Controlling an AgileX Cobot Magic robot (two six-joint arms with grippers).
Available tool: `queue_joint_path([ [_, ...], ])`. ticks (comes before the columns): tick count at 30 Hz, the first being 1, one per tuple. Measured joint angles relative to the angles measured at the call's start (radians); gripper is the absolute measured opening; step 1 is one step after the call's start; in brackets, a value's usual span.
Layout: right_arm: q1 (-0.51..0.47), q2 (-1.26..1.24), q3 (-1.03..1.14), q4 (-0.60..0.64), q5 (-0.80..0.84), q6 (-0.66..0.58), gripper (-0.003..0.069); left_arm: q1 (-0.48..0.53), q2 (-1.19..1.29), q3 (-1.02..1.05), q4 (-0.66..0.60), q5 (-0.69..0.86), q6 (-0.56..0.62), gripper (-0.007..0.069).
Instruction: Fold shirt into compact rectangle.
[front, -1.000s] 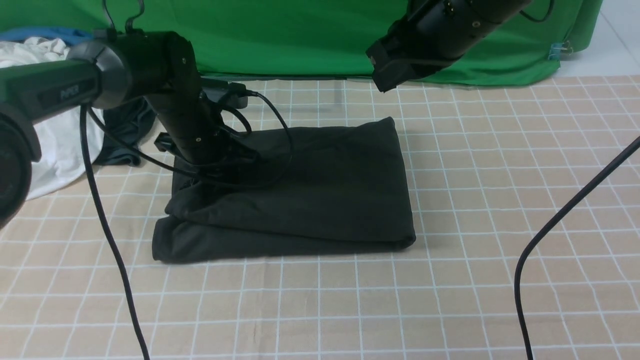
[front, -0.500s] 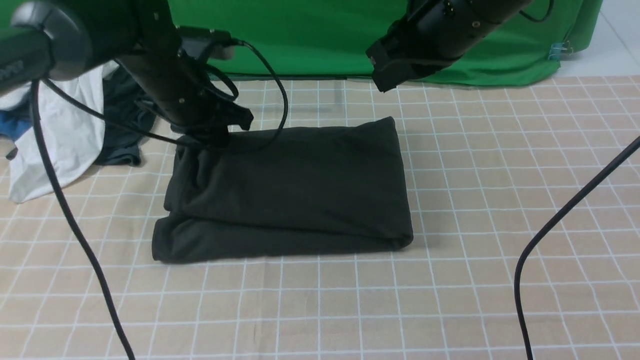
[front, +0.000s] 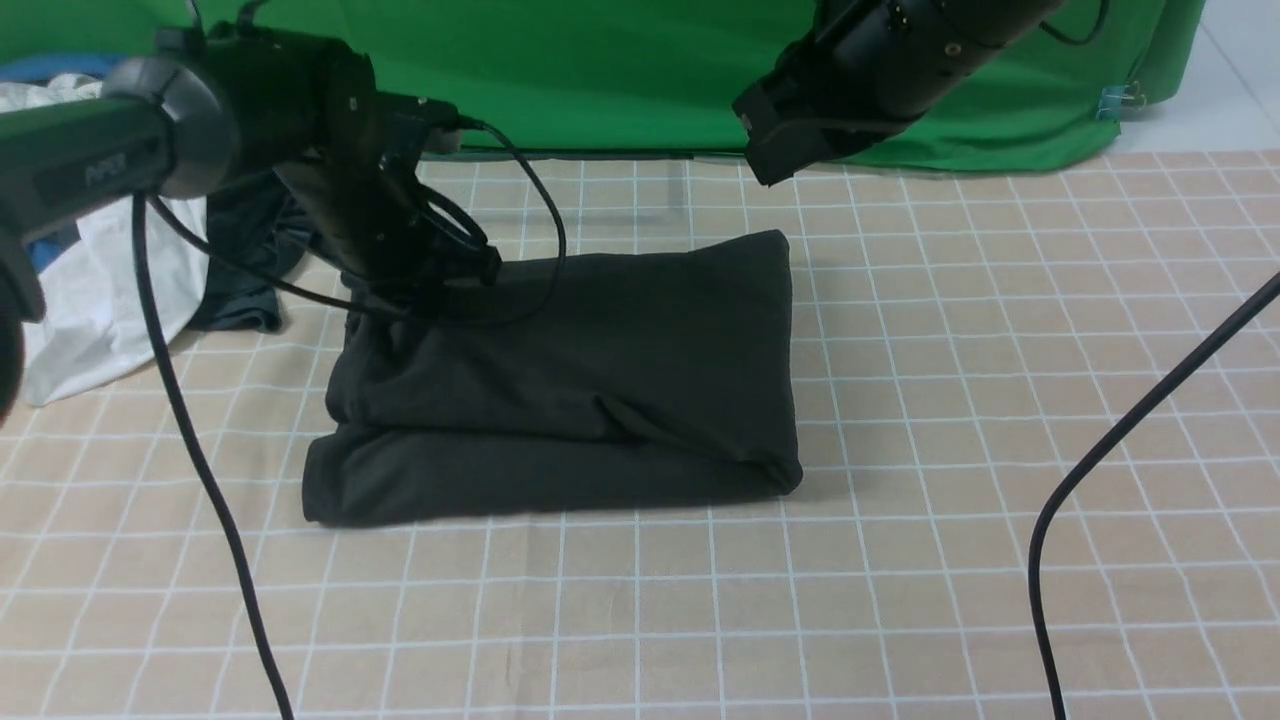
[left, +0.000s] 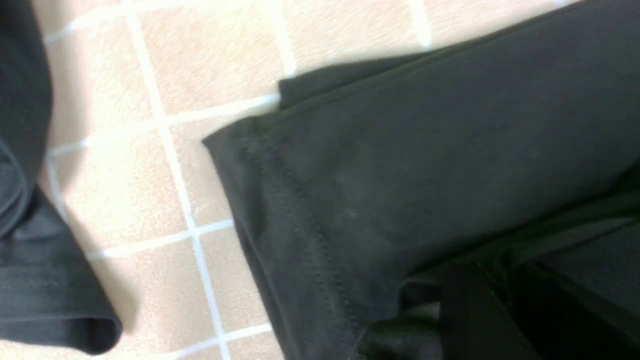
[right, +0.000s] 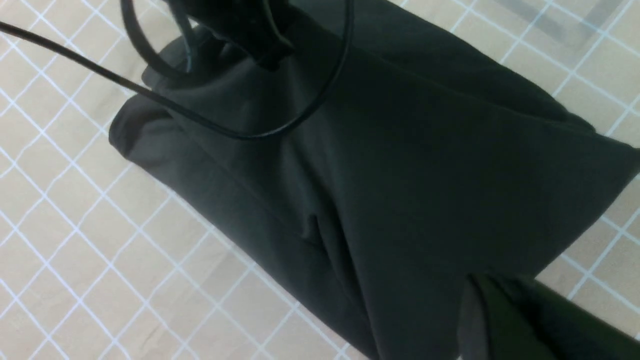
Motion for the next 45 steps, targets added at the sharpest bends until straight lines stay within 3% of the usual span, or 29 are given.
queue_joint_path([
  [5,0.0,0.0,0.0,0.0,0.0,0.0,0.007,0.0,-0.005,0.0,0.023,-0.011,-0.023,0.0305],
  [9,0.0,0.0,0.0,0.0,0.014,0.0,0.007,0.0,-0.048,0.0,0.027,0.01,-0.074,0.0378],
  [11,0.0,0.0,0.0,0.0,0.024,0.0,0.007,0.0,-0.076,0.0,0.028,0.036,-0.092,0.0368],
  [13,0.0,0.0,0.0,0.0,0.037,0.0,0.007,0.0,-0.113,0.0,0.007,0.096,-0.102,0.0311],
  [14,0.0,0.0,0.0,0.0,0.045,0.0,0.007,0.0,-0.143,0.005,-0.029,0.128,-0.102,0.0225],
  [17,0.0,0.0,0.0,0.0,0.053,0.0,0.007,0.0,-0.183,0.053,-0.113,0.125,-0.092,0.007],
  [21,0.0,0.0,0.0,0.0,0.067,0.0,0.007,0.0,-0.185,0.159,-0.178,0.09,-0.088,0.0012],
  [28,0.0,0.0,0.0,-0.01,0.148,0.0,0.007,0.018,-0.174,0.311,-0.08,0.069,-0.204,0.0011],
  [40,0.01,0.011,0.126,-0.024,0.13,0.049,0.007,0.029,-0.24,0.323,-0.042,0.099,-0.223,0.0013],
  [45,0.033,0.053,0.137,0.03,0.041,0.05,0.007,0.029,-0.31,0.323,-0.161,0.023,-0.205,0.0013],
])
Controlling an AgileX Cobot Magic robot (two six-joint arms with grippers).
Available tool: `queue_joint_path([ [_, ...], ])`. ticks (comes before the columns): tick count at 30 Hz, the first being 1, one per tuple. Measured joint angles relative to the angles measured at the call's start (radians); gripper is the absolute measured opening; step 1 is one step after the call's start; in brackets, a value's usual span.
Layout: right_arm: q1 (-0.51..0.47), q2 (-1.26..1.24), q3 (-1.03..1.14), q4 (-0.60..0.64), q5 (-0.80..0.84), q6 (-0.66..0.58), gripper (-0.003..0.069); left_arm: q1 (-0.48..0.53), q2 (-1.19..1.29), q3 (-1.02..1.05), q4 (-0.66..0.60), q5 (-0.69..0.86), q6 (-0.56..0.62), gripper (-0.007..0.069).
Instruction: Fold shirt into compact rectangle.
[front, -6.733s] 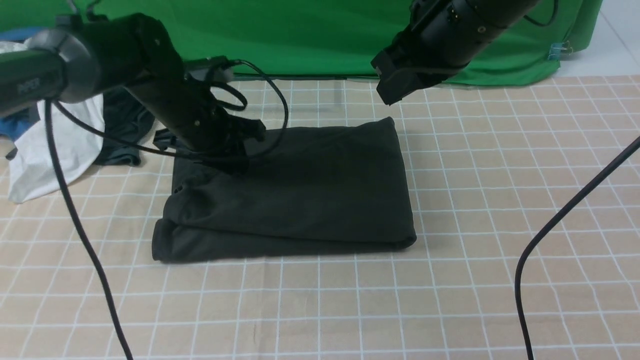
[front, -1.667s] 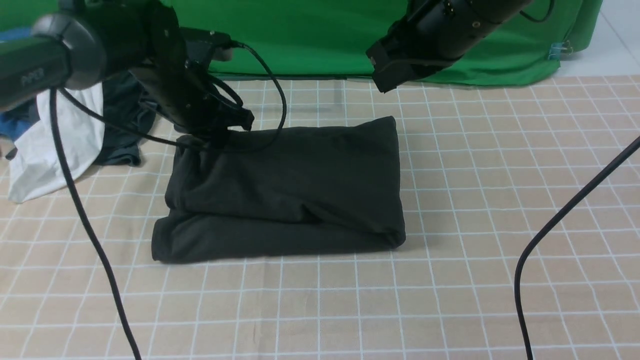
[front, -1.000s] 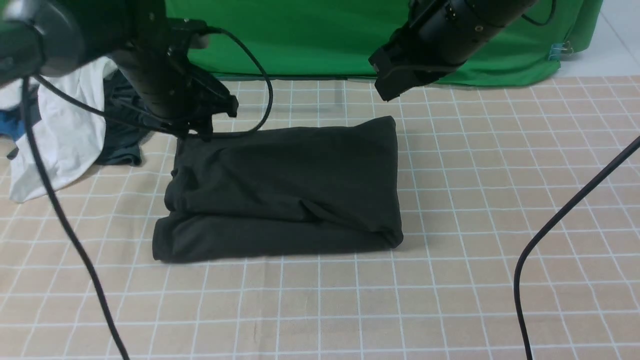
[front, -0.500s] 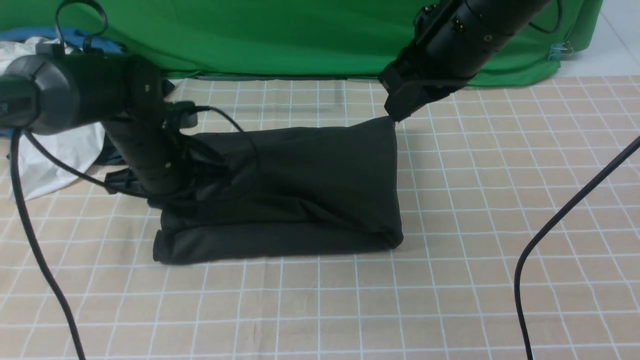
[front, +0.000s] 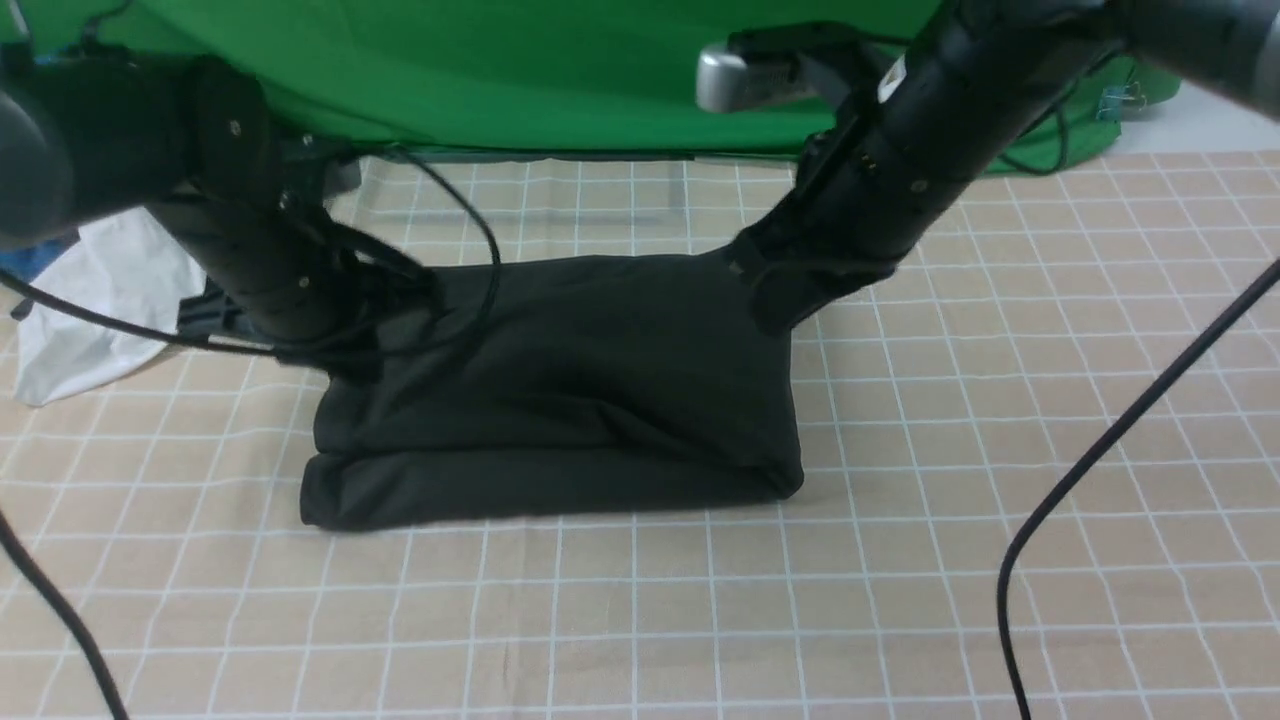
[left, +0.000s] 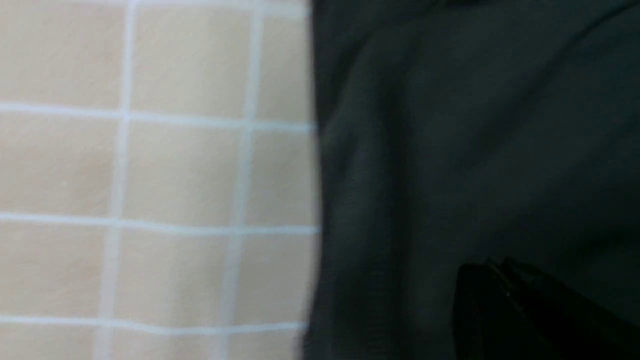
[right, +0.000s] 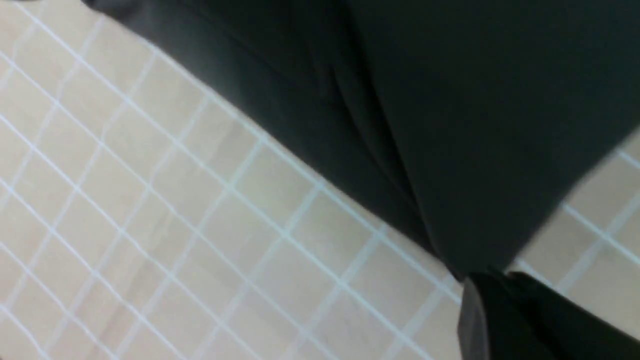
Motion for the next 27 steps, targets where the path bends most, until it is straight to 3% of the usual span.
queue_joint_path([
  [3,0.02,0.061,0.0,0.056,-0.084,0.0,0.007,0.0,-0.012,0.0,-0.178,-0.019,0.095,0.0013],
  [6,0.032,0.12,0.0,0.079,-0.141,0.0,0.007,0.0,0.018,0.0,-0.223,-0.021,0.121,0.0013],
  [16,0.057,0.281,0.0,0.087,-0.204,-0.024,0.007,0.001,0.143,0.001,-0.149,0.012,0.117,0.0013],
  [22,0.057,0.3,0.0,-0.107,-0.116,0.044,0.007,0.029,0.143,0.001,-0.097,0.065,0.088,0.0013],
  [27,0.057,0.293,-0.002,-0.174,-0.053,0.1,0.007,0.069,0.141,0.001,-0.091,0.093,0.081,0.0013],
])
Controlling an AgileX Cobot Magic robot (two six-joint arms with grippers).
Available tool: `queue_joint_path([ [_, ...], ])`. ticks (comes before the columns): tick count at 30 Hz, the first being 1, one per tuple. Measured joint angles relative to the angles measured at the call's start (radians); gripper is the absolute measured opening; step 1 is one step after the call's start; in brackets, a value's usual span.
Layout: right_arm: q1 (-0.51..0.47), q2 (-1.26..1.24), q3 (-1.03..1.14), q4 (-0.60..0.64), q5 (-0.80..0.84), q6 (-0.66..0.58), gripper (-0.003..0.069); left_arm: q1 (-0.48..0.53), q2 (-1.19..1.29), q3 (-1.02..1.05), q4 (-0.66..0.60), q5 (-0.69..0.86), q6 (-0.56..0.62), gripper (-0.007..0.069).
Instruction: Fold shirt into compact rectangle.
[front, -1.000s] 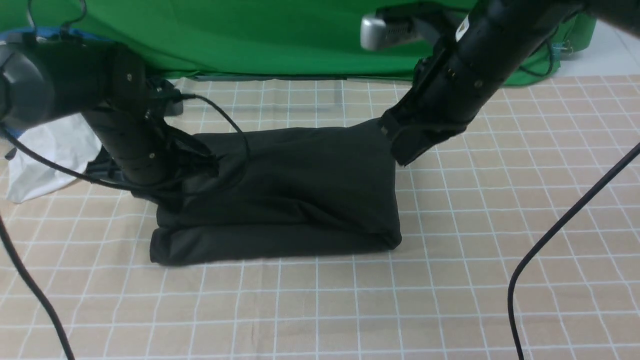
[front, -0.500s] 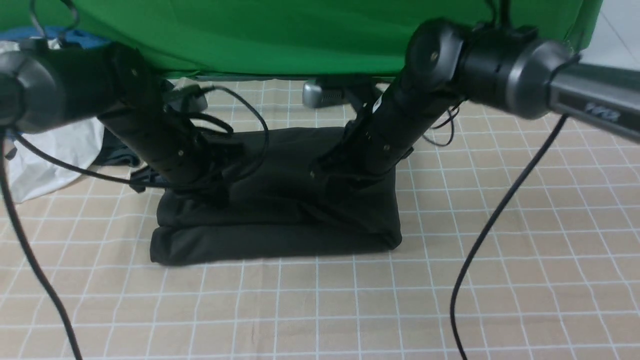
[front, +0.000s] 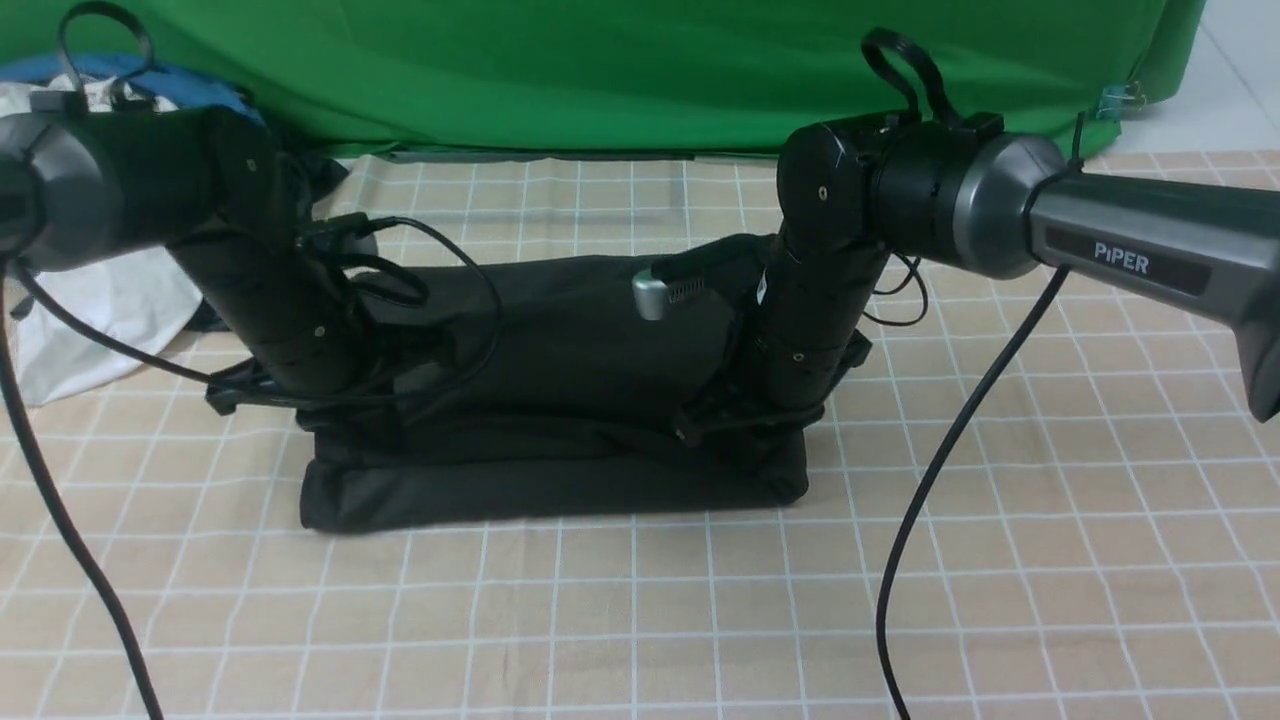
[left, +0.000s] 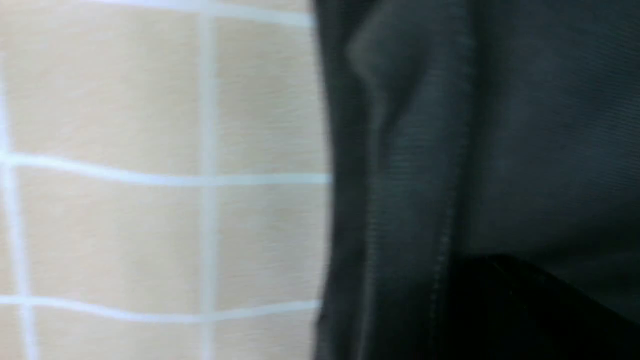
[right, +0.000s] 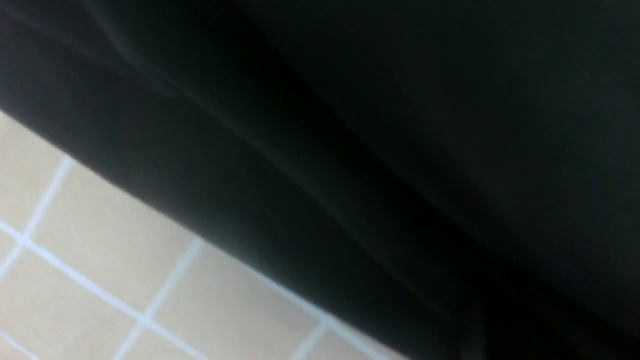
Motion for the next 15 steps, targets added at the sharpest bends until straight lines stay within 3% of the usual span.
queue_joint_path([
  [6,0.0,-0.036,-0.019,0.026,0.003,0.018,0.007,0.031,-0.042,0.0,0.025,0.007,0.0,0.0013],
  [10,0.004,-0.067,-0.086,0.2,-0.051,-0.055,0.0062,0.031,-0.13,0.0,0.03,-0.001,0.0,0.0013],
  [15,0.026,-0.041,-0.154,0.287,-0.077,-0.109,0.0034,0.031,-0.195,0.0,0.022,0.0,0.0,0.0013],
])
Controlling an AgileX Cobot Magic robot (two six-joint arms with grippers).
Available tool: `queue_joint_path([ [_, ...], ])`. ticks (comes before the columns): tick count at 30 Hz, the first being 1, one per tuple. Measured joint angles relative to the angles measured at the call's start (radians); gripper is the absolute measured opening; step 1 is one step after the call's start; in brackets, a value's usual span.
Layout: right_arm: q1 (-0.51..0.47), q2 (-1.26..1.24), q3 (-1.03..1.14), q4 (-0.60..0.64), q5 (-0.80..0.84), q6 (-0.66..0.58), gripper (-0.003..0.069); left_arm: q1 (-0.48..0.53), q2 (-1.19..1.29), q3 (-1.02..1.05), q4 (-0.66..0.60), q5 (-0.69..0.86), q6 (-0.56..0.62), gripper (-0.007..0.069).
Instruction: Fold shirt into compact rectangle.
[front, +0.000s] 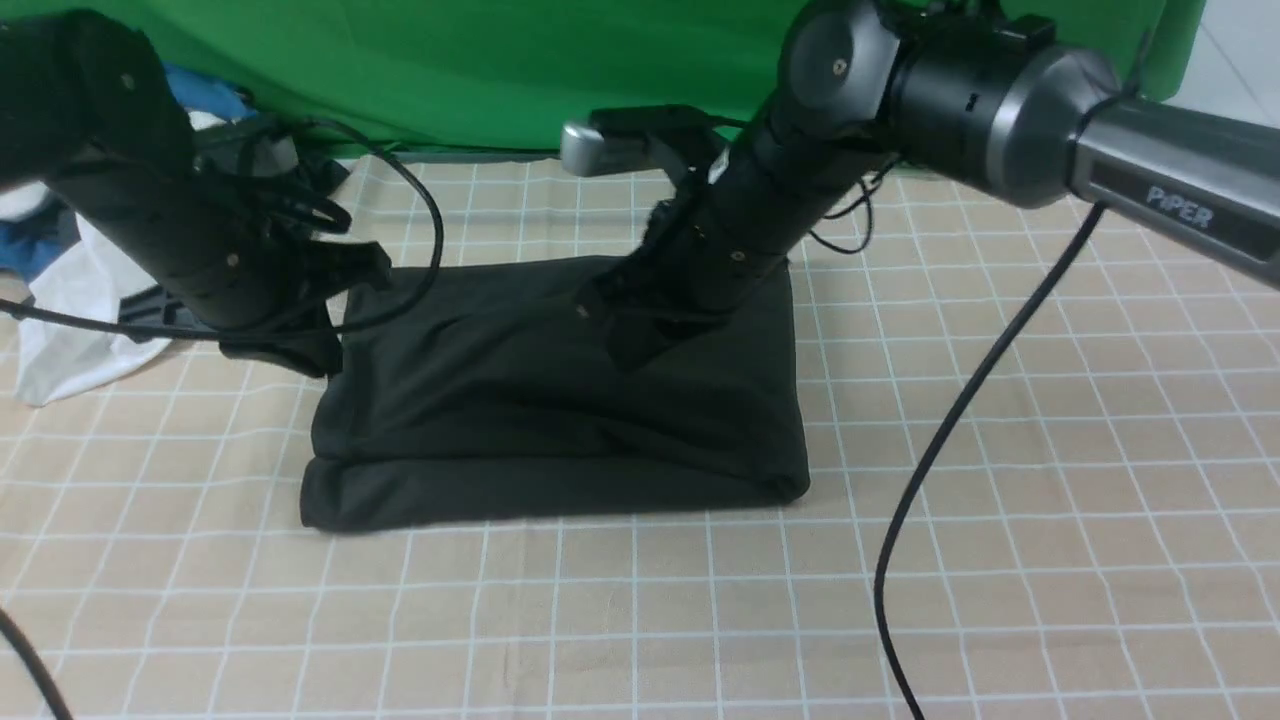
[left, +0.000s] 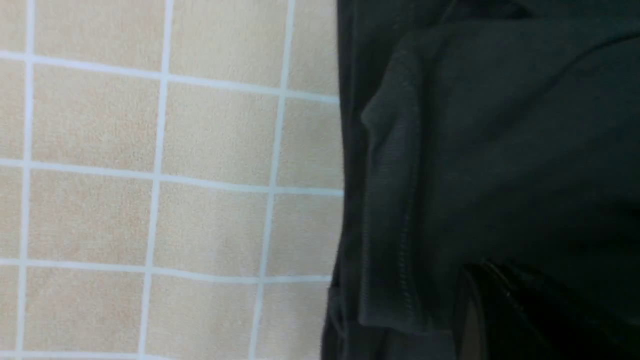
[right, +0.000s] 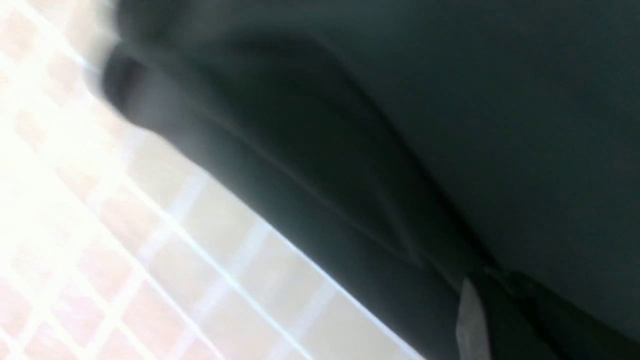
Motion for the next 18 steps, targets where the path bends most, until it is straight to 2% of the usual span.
queue_joint_path([
  [8,0.017,0.159,-0.1,0.01,0.016,-0.014,0.0034,0.0,-0.09,0.0,-0.054,0.004,0.0,0.0013],
  [18,0.09,0.215,-0.115,-0.004,0.16,-0.049,0.0034,0.0,-0.166,0.0,-0.059,0.007,0.001,0.0013],
])
